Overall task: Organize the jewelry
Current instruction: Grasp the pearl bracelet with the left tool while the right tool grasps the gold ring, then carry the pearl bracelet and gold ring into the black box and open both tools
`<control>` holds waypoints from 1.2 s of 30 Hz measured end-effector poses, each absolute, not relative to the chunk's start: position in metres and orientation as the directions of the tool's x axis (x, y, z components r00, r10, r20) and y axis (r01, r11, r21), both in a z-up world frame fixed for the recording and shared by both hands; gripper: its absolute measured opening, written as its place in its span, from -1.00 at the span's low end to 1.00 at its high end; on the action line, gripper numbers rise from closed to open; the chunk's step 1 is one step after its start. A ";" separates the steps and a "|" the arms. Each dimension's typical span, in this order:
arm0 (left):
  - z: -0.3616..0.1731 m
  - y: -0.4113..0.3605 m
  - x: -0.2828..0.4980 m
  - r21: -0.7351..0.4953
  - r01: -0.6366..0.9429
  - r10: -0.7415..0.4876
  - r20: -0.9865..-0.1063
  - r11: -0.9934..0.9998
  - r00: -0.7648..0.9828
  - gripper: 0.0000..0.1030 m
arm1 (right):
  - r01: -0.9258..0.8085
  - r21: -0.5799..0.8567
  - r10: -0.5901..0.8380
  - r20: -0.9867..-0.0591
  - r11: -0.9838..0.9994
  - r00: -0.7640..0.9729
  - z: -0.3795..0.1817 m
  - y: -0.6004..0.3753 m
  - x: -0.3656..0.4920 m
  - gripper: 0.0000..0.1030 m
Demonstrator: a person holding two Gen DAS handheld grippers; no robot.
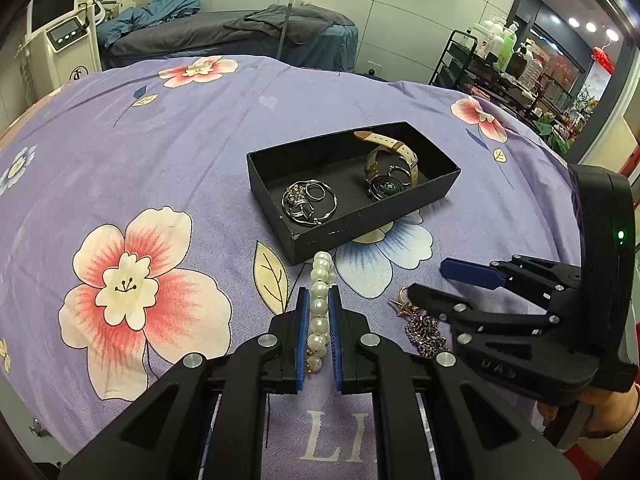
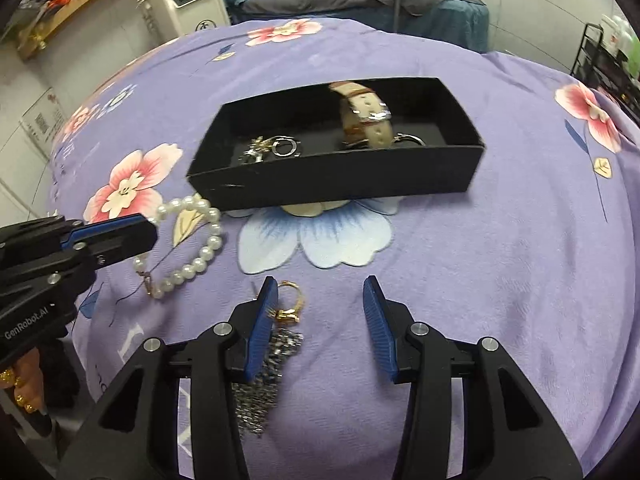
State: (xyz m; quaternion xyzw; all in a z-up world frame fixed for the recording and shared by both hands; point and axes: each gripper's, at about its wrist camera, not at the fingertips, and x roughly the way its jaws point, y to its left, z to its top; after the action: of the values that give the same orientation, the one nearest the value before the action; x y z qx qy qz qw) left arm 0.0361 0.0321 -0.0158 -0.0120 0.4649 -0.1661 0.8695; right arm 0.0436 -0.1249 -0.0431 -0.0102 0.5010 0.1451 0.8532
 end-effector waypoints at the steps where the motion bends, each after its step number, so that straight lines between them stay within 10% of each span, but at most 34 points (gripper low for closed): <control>1: -0.016 0.032 0.036 -0.176 0.278 -0.301 -0.805 0.944 0.512 -0.82 | -0.264 0.125 0.238 -0.859 0.956 0.454 -0.044 -0.120 0.043 -0.12; 8: -0.019 0.035 0.036 -0.172 0.272 -0.293 -0.811 0.947 0.507 -0.82 | -0.299 0.081 0.216 -0.865 0.951 0.453 -0.050 -0.108 0.033 -0.13; 12: -0.021 0.037 0.037 -0.179 0.265 -0.294 -0.814 0.948 0.502 -0.82 | -0.309 0.101 0.238 -0.863 0.946 0.445 -0.049 -0.112 0.029 -0.54; 36: -0.003 0.016 0.032 -0.177 0.322 -0.328 -0.795 0.930 0.510 -0.82 | -0.189 0.232 0.295 -0.839 0.954 0.458 -0.033 -0.162 0.018 -0.54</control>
State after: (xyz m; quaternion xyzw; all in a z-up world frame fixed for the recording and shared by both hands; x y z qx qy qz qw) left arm 0.0325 0.0157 -0.0028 -0.0030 0.4580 -0.1871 0.8690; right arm 0.0181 -0.1617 -0.0335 0.0527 0.5009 0.1419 0.8522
